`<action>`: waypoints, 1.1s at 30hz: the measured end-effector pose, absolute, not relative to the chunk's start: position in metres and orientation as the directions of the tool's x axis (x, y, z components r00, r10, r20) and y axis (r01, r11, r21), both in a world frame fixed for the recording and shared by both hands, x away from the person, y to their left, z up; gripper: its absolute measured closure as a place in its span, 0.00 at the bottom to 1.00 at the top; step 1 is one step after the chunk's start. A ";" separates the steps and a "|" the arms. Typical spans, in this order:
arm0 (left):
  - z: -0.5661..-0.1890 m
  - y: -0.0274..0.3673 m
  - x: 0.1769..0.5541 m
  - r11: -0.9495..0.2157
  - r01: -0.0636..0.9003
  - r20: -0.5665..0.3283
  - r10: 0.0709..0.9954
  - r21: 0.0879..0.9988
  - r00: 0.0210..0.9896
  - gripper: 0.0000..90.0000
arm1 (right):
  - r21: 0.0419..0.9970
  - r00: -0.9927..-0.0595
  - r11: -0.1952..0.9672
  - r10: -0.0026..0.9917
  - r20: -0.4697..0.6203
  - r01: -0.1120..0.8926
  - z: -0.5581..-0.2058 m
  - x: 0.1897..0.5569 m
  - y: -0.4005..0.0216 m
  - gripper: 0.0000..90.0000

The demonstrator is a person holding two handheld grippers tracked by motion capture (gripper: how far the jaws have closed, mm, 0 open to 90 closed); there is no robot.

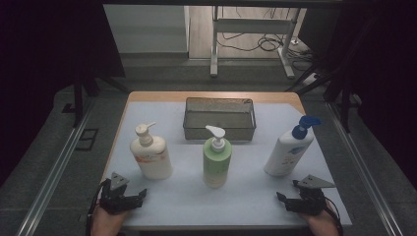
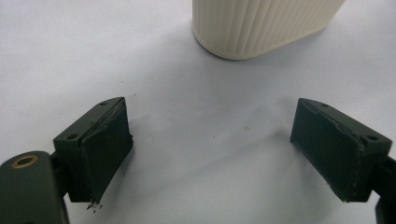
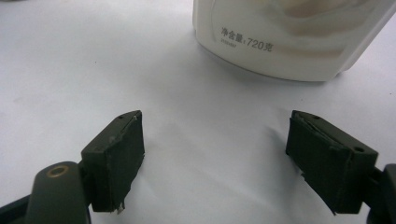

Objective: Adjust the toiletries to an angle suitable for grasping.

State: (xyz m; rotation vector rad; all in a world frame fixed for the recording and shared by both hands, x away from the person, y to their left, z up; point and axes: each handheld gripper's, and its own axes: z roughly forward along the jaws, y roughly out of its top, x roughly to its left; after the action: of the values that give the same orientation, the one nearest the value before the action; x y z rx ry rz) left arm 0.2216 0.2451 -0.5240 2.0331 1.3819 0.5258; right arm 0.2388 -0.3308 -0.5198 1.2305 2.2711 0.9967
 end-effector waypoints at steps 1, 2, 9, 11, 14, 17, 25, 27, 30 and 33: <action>-0.524 0.245 0.222 -0.263 0.681 -0.017 0.927 0.683 0.375 0.13 | 0.733 -0.549 0.368 0.836 0.010 0.573 -0.520 0.239 -0.331 0.21; -0.524 0.245 0.222 -0.263 0.683 -0.016 0.927 0.682 0.374 0.13 | 0.732 -0.550 0.368 0.835 0.010 0.573 -0.520 0.239 -0.331 0.21; -0.523 0.244 0.222 -0.270 0.686 -0.007 0.928 0.676 0.372 0.14 | 0.731 -0.550 0.369 0.835 0.011 0.574 -0.520 0.239 -0.331 0.21; -0.524 0.244 0.222 -0.266 0.684 -0.011 0.928 0.679 0.372 0.13 | 0.730 -0.550 0.369 0.835 0.010 0.574 -0.520 0.239 -0.331 0.21; -0.524 0.244 0.222 -0.266 0.685 -0.011 0.928 0.678 0.371 0.13 | 0.730 -0.550 0.371 0.835 0.009 0.574 -0.519 0.239 -0.331 0.21; -0.524 0.244 0.222 -0.265 0.682 -0.011 0.928 0.682 0.372 0.13 | 0.729 -0.549 0.371 0.836 0.008 0.576 -0.519 0.239 -0.330 0.21; -0.525 0.246 0.222 -0.266 0.668 -0.016 0.923 0.695 0.385 0.13 | 0.714 -0.547 0.378 0.837 0.008 0.589 -0.517 0.240 -0.329 0.21; -0.526 0.247 0.221 -0.265 0.668 -0.017 0.923 0.696 0.385 0.13 | 0.710 -0.548 0.382 0.836 0.008 0.592 -0.517 0.241 -0.329 0.21; -0.526 0.247 0.221 -0.262 0.668 -0.019 0.924 0.697 0.382 0.13 | 0.703 -0.553 0.387 0.833 0.010 0.596 -0.516 0.241 -0.329 0.21; -0.526 0.246 0.221 -0.261 0.668 -0.019 0.924 0.697 0.381 0.13 | 0.698 -0.556 0.392 0.831 0.010 0.599 -0.515 0.242 -0.329 0.20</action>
State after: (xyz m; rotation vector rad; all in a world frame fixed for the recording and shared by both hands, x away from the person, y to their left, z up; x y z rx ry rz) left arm 0.2212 0.2465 -0.5258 2.0212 1.3638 0.5309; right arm 0.2420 -0.3288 -0.5147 1.2425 2.3145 0.9489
